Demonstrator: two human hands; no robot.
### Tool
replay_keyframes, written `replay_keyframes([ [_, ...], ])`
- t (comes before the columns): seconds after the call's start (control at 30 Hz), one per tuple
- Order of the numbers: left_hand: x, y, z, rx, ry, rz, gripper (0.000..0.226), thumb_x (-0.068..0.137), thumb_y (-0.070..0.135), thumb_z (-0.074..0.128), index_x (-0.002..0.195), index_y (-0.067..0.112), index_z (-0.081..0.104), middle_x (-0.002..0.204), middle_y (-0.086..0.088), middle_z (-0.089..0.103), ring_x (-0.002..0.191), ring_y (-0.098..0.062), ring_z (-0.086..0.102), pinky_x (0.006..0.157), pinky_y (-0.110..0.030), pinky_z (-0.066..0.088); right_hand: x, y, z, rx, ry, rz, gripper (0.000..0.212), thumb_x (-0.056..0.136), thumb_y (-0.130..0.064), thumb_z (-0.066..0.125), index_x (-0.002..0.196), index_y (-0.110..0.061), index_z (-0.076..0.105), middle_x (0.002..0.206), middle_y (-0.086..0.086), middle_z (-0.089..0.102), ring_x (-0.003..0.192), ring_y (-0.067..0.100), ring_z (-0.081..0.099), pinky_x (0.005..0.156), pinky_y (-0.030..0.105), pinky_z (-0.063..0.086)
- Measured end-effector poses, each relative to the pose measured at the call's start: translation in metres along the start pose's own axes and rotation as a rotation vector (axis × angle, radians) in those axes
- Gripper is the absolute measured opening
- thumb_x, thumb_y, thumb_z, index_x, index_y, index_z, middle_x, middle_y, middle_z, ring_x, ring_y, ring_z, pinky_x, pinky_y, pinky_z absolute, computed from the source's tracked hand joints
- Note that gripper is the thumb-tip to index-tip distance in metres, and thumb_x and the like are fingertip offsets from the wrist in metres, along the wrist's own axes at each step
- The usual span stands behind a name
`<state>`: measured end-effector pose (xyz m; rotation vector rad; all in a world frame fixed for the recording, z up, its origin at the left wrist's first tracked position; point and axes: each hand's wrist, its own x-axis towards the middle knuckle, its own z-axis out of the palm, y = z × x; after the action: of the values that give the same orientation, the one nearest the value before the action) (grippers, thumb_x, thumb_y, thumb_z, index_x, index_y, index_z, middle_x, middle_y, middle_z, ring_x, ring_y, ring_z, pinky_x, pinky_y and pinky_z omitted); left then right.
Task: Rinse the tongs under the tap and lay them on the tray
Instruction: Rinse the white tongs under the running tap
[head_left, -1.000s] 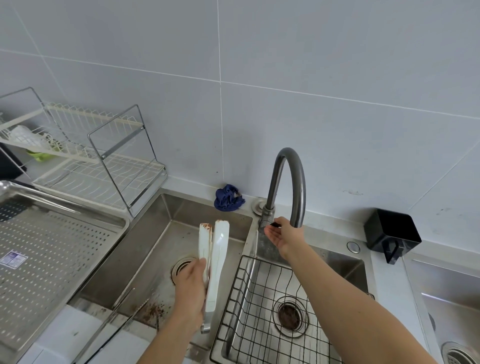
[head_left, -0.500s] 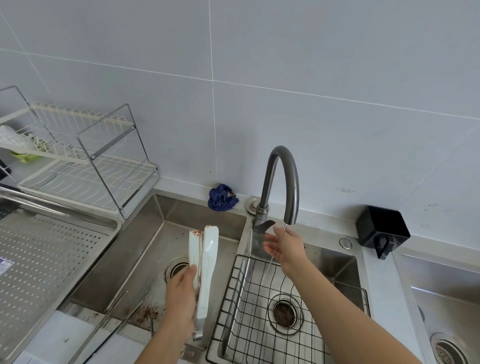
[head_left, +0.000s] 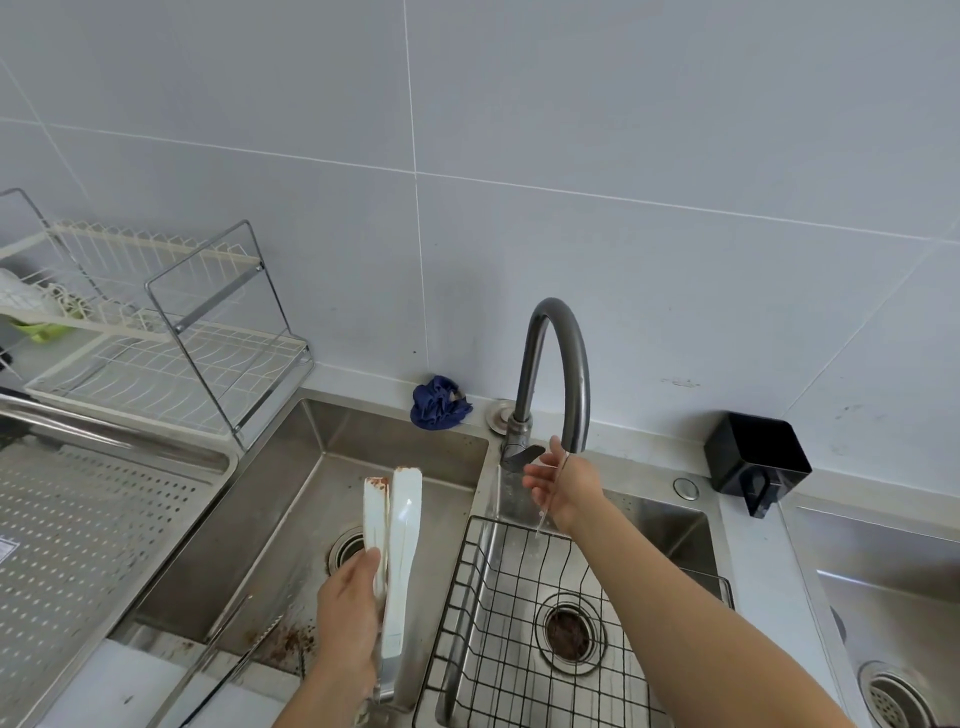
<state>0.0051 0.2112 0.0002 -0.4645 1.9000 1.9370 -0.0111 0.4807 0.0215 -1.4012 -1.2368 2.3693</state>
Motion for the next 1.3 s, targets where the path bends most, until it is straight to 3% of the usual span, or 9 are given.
replay_keyframes([
  [0.17, -0.002, 0.001, 0.002, 0.009, -0.006, 0.039, 0.023, 0.103, 0.026, 0.052, 0.095, 0.017, 0.072, 0.067, -0.005, 0.072, 0.058, -0.021, 0.065, 0.051, -0.035, 0.051, -0.007, 0.013, -0.007, -0.209, -0.102, -0.028, 0.029, 0.103, -0.026, 0.052, 0.081, -0.010, 0.062, 0.056, 0.004, 0.062, 0.039, 0.013, 0.046, 0.035, 0.023, 0.034],
  [0.3, 0.000, -0.004, 0.006, 0.013, 0.008, 0.045, 0.019, 0.102, 0.025, 0.053, 0.093, 0.021, 0.069, 0.080, -0.012, 0.070, 0.064, -0.026, 0.065, 0.052, -0.036, 0.053, -0.018, 0.037, -0.025, -0.269, -0.250, -0.117, 0.032, 0.102, -0.034, 0.060, 0.078, -0.013, 0.067, 0.049, 0.001, 0.048, 0.033, 0.011, 0.031, 0.034, 0.019, 0.021],
  [0.4, 0.000, -0.013, 0.008, 0.017, 0.004, 0.056, 0.021, 0.102, 0.022, 0.053, 0.092, 0.013, 0.069, 0.074, -0.014, 0.068, 0.060, -0.029, 0.060, 0.047, -0.034, 0.052, -0.026, 0.031, -0.030, -0.079, -0.299, -0.183, 0.026, 0.103, -0.026, 0.059, 0.087, -0.008, 0.069, 0.058, 0.003, 0.054, 0.042, 0.012, 0.043, 0.037, 0.023, 0.035],
  [0.5, 0.001, -0.018, 0.014, 0.100, 0.031, 0.147, 0.027, 0.103, 0.019, 0.051, 0.087, 0.001, 0.065, 0.058, -0.005, 0.058, 0.049, -0.019, 0.047, 0.043, -0.029, 0.040, -0.042, 0.033, -0.029, -0.121, -0.374, -0.276, 0.023, 0.105, -0.018, 0.054, 0.102, 0.000, 0.067, 0.083, 0.017, 0.069, 0.064, 0.020, 0.065, 0.057, 0.028, 0.055],
  [0.7, -0.012, -0.015, 0.044, 0.293, 0.088, 0.426, 0.016, 0.101, 0.024, 0.054, 0.091, 0.017, 0.065, 0.061, 0.001, 0.054, 0.054, -0.019, 0.047, 0.054, -0.037, 0.040, -0.073, 0.068, -0.035, -0.263, -0.396, -0.294, 0.037, 0.105, -0.047, 0.050, 0.127, -0.021, 0.064, 0.110, 0.011, 0.076, 0.095, 0.029, 0.073, 0.081, 0.048, 0.063],
  [0.87, -0.043, -0.019, 0.065, 0.374, 0.067, 0.595, 0.027, 0.094, 0.024, 0.065, 0.121, 0.020, 0.065, 0.065, 0.003, 0.059, 0.059, -0.008, 0.055, 0.053, -0.021, 0.045, -0.069, 0.081, -0.030, -0.274, -0.198, -0.443, 0.019, 0.096, -0.026, 0.066, 0.114, -0.029, 0.063, 0.097, 0.005, 0.075, 0.085, 0.026, 0.077, 0.076, 0.043, 0.065],
  [1.07, -0.052, -0.029, 0.068, 0.424, 0.010, 0.704, 0.040, 0.090, 0.017, 0.071, 0.130, 0.014, 0.063, 0.095, -0.003, 0.072, 0.083, -0.021, 0.068, 0.071, -0.040, 0.058, -0.054, 0.086, -0.034, -0.366, 0.090, -0.543, 0.008, 0.098, -0.028, 0.062, 0.103, -0.030, 0.067, 0.079, -0.003, 0.074, 0.070, 0.014, 0.073, 0.061, 0.042, 0.064],
  [1.17, -0.057, -0.030, 0.070, 0.417, 0.024, 0.730, 0.040, 0.088, 0.014, 0.073, 0.127, 0.018, 0.064, 0.085, 0.005, 0.068, 0.075, -0.017, 0.066, 0.064, -0.033, 0.057, -0.053, 0.078, -0.026, -0.469, 0.092, -0.626, 0.012, 0.100, -0.043, 0.059, 0.098, -0.035, 0.067, 0.076, -0.005, 0.073, 0.068, 0.013, 0.071, 0.062, 0.044, 0.063],
  [1.3, -0.055, -0.027, 0.067, 0.424, 0.026, 0.778, 0.041, 0.087, 0.012, 0.073, 0.127, 0.019, 0.064, 0.082, 0.007, 0.065, 0.073, -0.017, 0.064, 0.060, -0.029, 0.055, -0.045, 0.069, -0.020, -0.529, 0.097, -0.537, 0.017, 0.101, -0.024, 0.057, 0.090, -0.021, 0.070, 0.077, 0.004, 0.072, 0.072, 0.028, 0.072, 0.064, 0.051, 0.062],
])
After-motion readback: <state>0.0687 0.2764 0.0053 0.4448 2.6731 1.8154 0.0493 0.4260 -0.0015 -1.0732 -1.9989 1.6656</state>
